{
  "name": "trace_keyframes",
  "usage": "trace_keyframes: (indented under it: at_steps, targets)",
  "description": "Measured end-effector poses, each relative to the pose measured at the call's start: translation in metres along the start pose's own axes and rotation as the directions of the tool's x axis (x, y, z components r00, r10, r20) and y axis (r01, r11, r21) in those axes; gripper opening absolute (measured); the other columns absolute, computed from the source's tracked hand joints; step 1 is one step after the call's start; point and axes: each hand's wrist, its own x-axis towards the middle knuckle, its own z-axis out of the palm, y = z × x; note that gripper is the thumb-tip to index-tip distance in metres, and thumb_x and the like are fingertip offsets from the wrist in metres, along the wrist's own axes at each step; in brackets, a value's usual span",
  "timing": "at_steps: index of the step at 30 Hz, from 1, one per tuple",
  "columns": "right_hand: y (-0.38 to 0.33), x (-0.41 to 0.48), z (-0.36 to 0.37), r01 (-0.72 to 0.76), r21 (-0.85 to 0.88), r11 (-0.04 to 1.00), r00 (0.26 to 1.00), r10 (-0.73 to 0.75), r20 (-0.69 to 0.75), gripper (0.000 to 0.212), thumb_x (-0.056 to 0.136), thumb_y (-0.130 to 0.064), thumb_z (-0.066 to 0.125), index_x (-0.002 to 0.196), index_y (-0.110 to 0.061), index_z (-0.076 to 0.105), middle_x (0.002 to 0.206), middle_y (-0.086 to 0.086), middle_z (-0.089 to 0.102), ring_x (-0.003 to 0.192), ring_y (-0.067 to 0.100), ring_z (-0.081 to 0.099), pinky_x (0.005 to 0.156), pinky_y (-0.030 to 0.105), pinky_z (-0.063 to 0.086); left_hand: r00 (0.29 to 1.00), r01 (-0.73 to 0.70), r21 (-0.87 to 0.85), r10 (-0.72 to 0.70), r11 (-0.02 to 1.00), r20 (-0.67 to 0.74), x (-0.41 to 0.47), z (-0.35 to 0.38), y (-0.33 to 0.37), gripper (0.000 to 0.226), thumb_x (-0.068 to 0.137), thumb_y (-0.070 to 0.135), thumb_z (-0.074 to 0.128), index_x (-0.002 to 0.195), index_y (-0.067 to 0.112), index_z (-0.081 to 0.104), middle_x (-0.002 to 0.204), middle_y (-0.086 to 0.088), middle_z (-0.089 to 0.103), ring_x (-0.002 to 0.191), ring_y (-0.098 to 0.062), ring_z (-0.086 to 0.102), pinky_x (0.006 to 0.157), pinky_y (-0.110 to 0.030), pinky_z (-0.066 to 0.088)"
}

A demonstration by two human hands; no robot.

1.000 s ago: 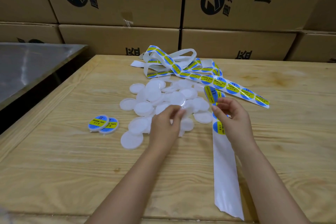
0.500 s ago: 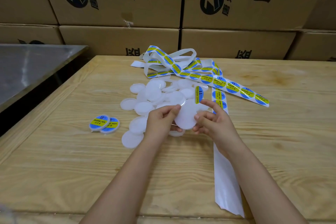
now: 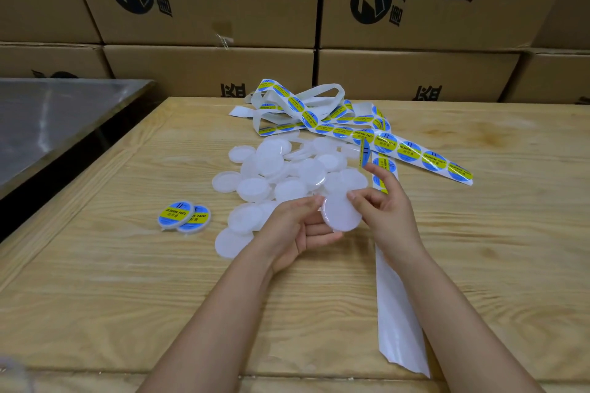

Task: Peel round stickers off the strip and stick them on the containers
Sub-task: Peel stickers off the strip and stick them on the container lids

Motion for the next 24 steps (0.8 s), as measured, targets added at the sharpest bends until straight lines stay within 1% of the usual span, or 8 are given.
trace_keyframes:
  at_steps: [4, 7, 10, 12, 15, 17, 21, 24]
  targets:
    - [-0.002, 0.001, 0.001, 0.067, -0.104, 0.992, 0.996, -0.074, -0.058, 0.039, 0.083, -0.01, 0.068, 0.112, -0.031, 0.053, 0.089, -0.005, 0.067, 0.065, 0.005, 0.053, 0.07, 0.019, 0.046, 0.998, -0.033, 0.017, 0.033, 0.999, -0.057, 0.002, 0.001, -0.006, 0.021, 0.098, 0.012, 0.043, 0.1, 0.002, 0.062, 0.087, -0.012, 0.073, 0.075, -0.024, 0.071, 0.058, -0.032, 0.058]
    - [-0.008, 0.003, -0.004, 0.03, -0.01, 0.999, 0.984, -0.031, -0.176, 0.01, 0.083, -0.019, 0.069, 0.086, -0.027, 0.064, 0.077, -0.017, 0.064, 0.058, 0.003, 0.049, 0.056, 0.017, 0.042, 0.994, -0.062, 0.002, 0.062, 0.998, -0.095, 0.002, 0.002, -0.007, 0.021, 0.098, 0.012, 0.043, 0.099, 0.003, 0.062, 0.087, -0.009, 0.073, 0.075, -0.023, 0.071, 0.057, -0.033, 0.058]
    - [-0.013, 0.003, -0.01, -0.09, 0.084, 0.992, 0.993, 0.096, -0.063, 0.013, 0.084, -0.017, 0.065, 0.072, -0.019, 0.069, 0.077, -0.014, 0.068, 0.066, 0.004, 0.055, 0.055, 0.019, 0.044, 0.992, -0.07, 0.009, 0.07, 0.998, -0.107, 0.003, 0.002, -0.006, 0.021, 0.098, 0.012, 0.043, 0.102, 0.003, 0.062, 0.089, -0.01, 0.073, 0.077, -0.022, 0.071, 0.061, -0.034, 0.059]
    - [-0.012, 0.002, -0.011, -0.14, 0.013, 0.99, 0.99, 0.139, 0.017, 0.013, 0.083, -0.017, 0.066, 0.071, -0.016, 0.07, 0.083, -0.006, 0.071, 0.074, 0.007, 0.059, 0.061, 0.023, 0.045, 0.992, -0.073, 0.003, 0.073, 0.997, -0.1, 0.003, 0.001, -0.005, 0.022, 0.098, 0.012, 0.043, 0.102, 0.002, 0.062, 0.089, -0.011, 0.073, 0.08, -0.022, 0.071, 0.064, -0.032, 0.059]
    - [-0.01, 0.001, -0.009, -0.172, -0.042, 0.984, 0.984, 0.173, 0.028, 0.013, 0.082, -0.018, 0.068, 0.072, -0.01, 0.068, 0.085, 0.013, 0.066, 0.077, 0.017, 0.056, 0.068, 0.03, 0.045, 0.993, -0.077, -0.004, 0.077, 0.997, -0.092, 0.003, 0.001, -0.004, 0.022, 0.098, 0.012, 0.042, 0.103, 0.001, 0.062, 0.088, -0.011, 0.073, 0.08, -0.022, 0.072, 0.062, -0.028, 0.058]
    - [-0.009, 0.001, -0.01, -0.16, -0.1, 0.982, 0.986, 0.163, 0.019, 0.017, 0.082, -0.018, 0.068, 0.073, -0.004, 0.068, 0.084, 0.02, 0.065, 0.076, 0.017, 0.056, 0.065, 0.026, 0.047, 0.993, -0.082, 0.02, 0.084, 0.996, -0.088, 0.003, 0.001, -0.005, 0.022, 0.098, 0.012, 0.043, 0.101, 0.002, 0.062, 0.087, -0.011, 0.073, 0.079, -0.021, 0.072, 0.062, -0.027, 0.058]
    - [-0.008, 0.003, -0.015, -0.145, -0.192, 0.971, 0.987, 0.156, 0.046, 0.019, 0.083, -0.021, 0.069, 0.075, -0.003, 0.07, 0.089, 0.022, 0.069, 0.075, 0.015, 0.059, 0.06, 0.019, 0.049, 0.992, -0.084, 0.073, 0.09, 0.994, -0.084, 0.002, 0.0, -0.005, 0.021, 0.097, 0.012, 0.044, 0.101, 0.001, 0.062, 0.085, -0.011, 0.073, 0.078, -0.022, 0.072, 0.062, -0.028, 0.058]
    - [-0.009, 0.003, -0.018, -0.149, -0.249, 0.957, 0.983, 0.17, 0.067, 0.023, 0.082, -0.022, 0.07, 0.077, 0.0, 0.069, 0.079, 0.018, 0.068, 0.07, 0.011, 0.057, 0.06, 0.018, 0.049, 0.993, -0.07, 0.117, 0.08, 0.991, -0.089, 0.002, -0.001, -0.004, 0.022, 0.097, 0.012, 0.046, 0.105, -0.003, 0.06, 0.086, -0.014, 0.072, 0.078, -0.025, 0.071, 0.064, -0.031, 0.059]
